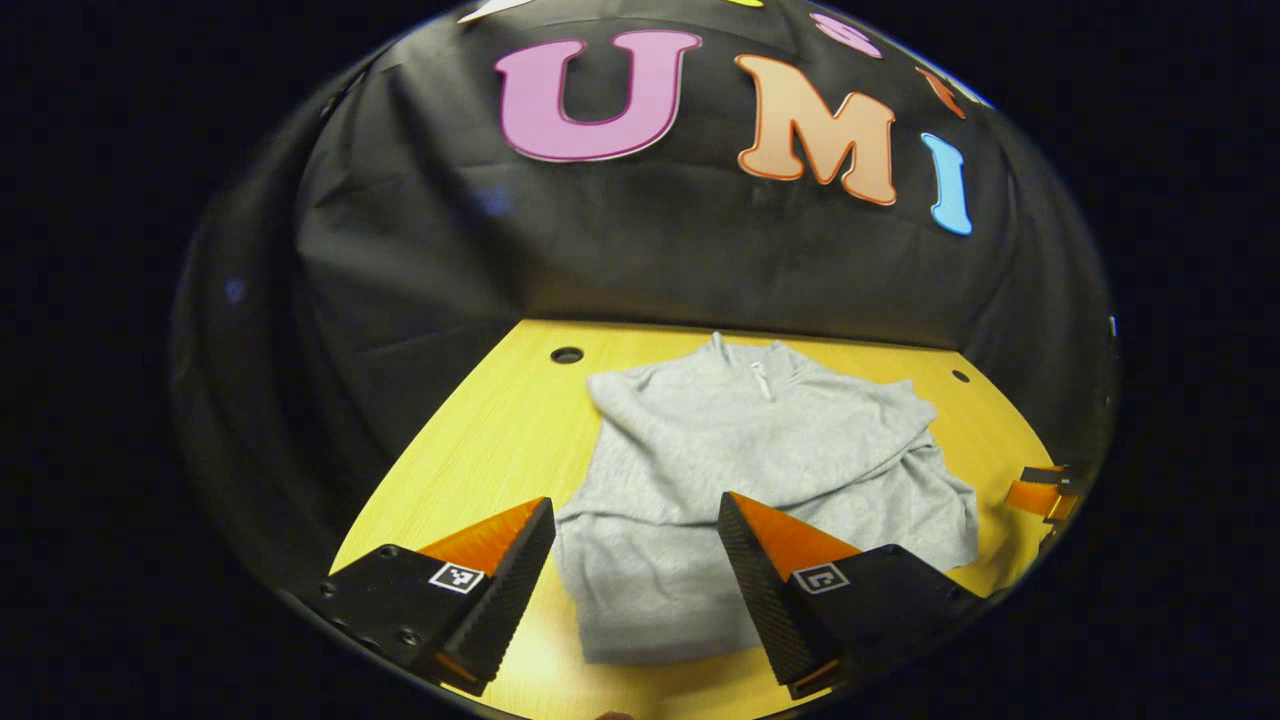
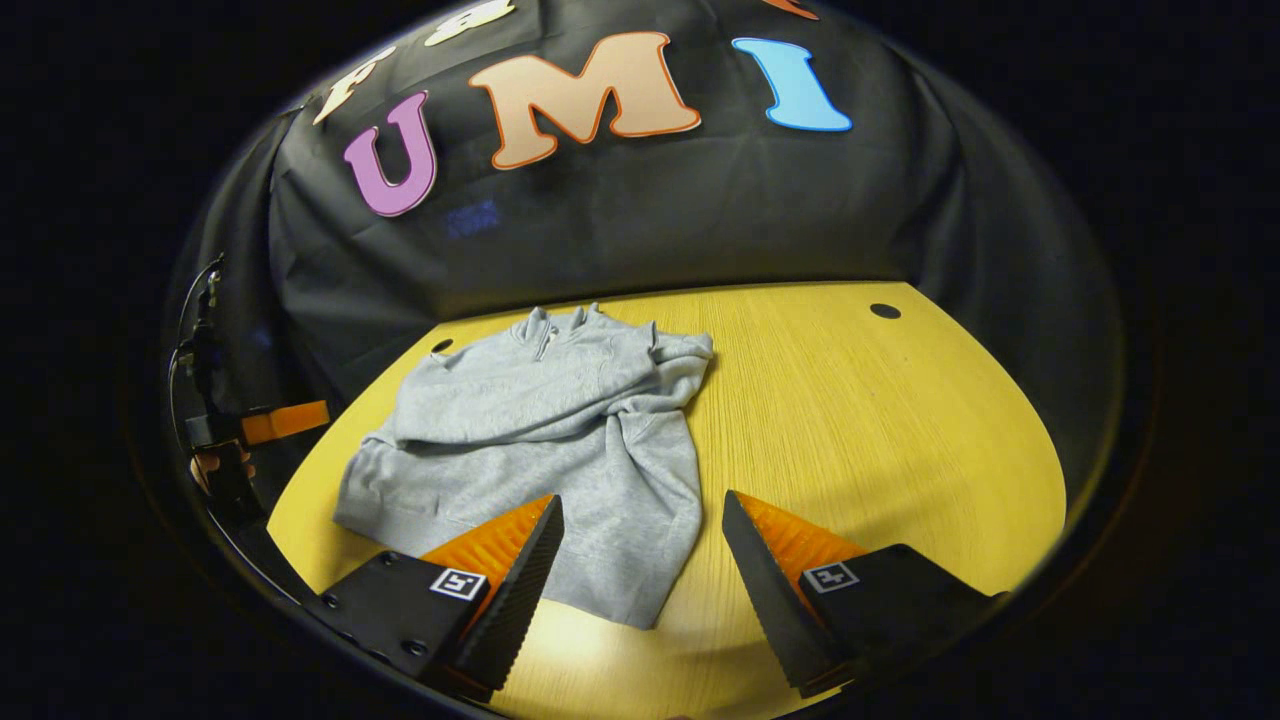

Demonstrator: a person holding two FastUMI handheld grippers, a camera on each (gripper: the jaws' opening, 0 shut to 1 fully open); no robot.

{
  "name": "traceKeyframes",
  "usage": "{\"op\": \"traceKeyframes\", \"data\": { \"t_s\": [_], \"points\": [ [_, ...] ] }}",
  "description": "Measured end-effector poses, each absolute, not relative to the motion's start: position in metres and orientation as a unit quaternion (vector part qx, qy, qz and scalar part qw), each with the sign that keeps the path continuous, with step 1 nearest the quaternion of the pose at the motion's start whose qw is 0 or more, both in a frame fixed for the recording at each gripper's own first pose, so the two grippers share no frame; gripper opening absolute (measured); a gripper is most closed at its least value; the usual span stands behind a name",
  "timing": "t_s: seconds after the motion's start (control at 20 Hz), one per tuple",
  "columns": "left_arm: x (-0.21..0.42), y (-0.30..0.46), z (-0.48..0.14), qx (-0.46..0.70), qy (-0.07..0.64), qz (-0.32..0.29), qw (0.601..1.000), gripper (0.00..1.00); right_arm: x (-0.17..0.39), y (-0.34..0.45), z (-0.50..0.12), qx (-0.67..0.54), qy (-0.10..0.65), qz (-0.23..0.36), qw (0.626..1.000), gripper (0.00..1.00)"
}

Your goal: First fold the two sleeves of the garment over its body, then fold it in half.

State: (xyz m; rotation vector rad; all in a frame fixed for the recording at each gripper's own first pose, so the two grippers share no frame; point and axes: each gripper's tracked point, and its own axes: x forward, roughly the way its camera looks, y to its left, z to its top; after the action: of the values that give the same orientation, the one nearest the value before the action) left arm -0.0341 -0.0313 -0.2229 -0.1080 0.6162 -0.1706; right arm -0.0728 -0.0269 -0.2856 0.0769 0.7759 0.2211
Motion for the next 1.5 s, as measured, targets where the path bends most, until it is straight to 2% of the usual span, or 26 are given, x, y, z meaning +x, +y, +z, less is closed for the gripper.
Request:
{"op": "traceKeyframes", "data": {
  "t_s": [0.15, 0.45, 0.5, 0.55, 0.65, 0.85, 1.05, 1.1, 1.2, 1.25, 1.3, 1.35, 1.4, 1.45, 1.5],
  "points": [
    [-0.054, -0.011, -0.250, -0.037, 0.331, -0.064, 0.941, 0.95, -0.080, -0.021, -0.297, 0.026, 0.388, 0.107, 0.915, 0.96],
    [-0.083, -0.014, -0.297, -0.057, 0.381, -0.068, 0.920, 0.96, -0.096, -0.010, -0.328, -0.001, 0.421, 0.105, 0.901, 0.99],
    [-0.086, -0.016, -0.304, -0.060, 0.390, -0.070, 0.916, 0.95, -0.098, -0.010, -0.335, -0.012, 0.428, 0.101, 0.898, 0.96],
    [-0.089, -0.019, -0.309, -0.065, 0.398, -0.074, 0.912, 0.96, -0.101, -0.013, -0.341, -0.023, 0.437, 0.096, 0.894, 0.99],
    [-0.093, -0.025, -0.318, -0.069, 0.410, -0.085, 0.905, 0.96, -0.107, -0.011, -0.352, -0.027, 0.454, 0.092, 0.886, 0.96],
    [-0.095, -0.029, -0.329, -0.056, 0.416, -0.089, 0.903, 0.98, -0.115, -0.008, -0.364, -0.022, 0.478, 0.091, 0.873, 0.96],
    [-0.098, -0.030, -0.328, -0.055, 0.426, -0.083, 0.899, 0.94, -0.112, -0.007, -0.365, -0.033, 0.470, 0.089, 0.878, 0.98],
    [-0.096, -0.031, -0.327, -0.055, 0.425, -0.082, 0.900, 0.92, -0.113, -0.006, -0.365, -0.035, 0.469, 0.091, 0.878, 0.96],
    [-0.096, -0.038, -0.329, -0.054, 0.427, -0.090, 0.898, 0.85, -0.114, -0.004, -0.366, -0.036, 0.476, 0.095, 0.873, 0.98],
    [-0.096, -0.041, -0.328, -0.054, 0.429, -0.097, 0.897, 0.77, -0.113, -0.003, -0.366, -0.037, 0.481, 0.099, 0.870, 0.90],
    [-0.095, -0.044, -0.327, -0.052, 0.429, -0.104, 0.896, 0.71, -0.114, -0.001, -0.367, -0.036, 0.488, 0.105, 0.866, 0.90],
    [-0.095, -0.048, -0.327, -0.051, 0.431, -0.114, 0.894, 0.62, -0.113, -0.001, -0.367, -0.039, 0.491, 0.107, 0.864, 0.77],
    [-0.093, -0.050, -0.327, -0.053, 0.433, -0.121, 0.892, 0.53, -0.114, 0.000, -0.367, -0.044, 0.497, 0.109, 0.860, 0.77],
    [-0.091, -0.052, -0.327, -0.055, 0.434, -0.124, 0.891, 0.40, -0.114, 0.004, -0.367, -0.038, 0.499, 0.118, 0.858, 0.77],
    [-0.090, -0.054, -0.326, -0.060, 0.436, -0.127, 0.889, 0.35, -0.113, 0.004, -0.367, -0.034, 0.499, 0.115, 0.858, 0.63]
  ]
}}
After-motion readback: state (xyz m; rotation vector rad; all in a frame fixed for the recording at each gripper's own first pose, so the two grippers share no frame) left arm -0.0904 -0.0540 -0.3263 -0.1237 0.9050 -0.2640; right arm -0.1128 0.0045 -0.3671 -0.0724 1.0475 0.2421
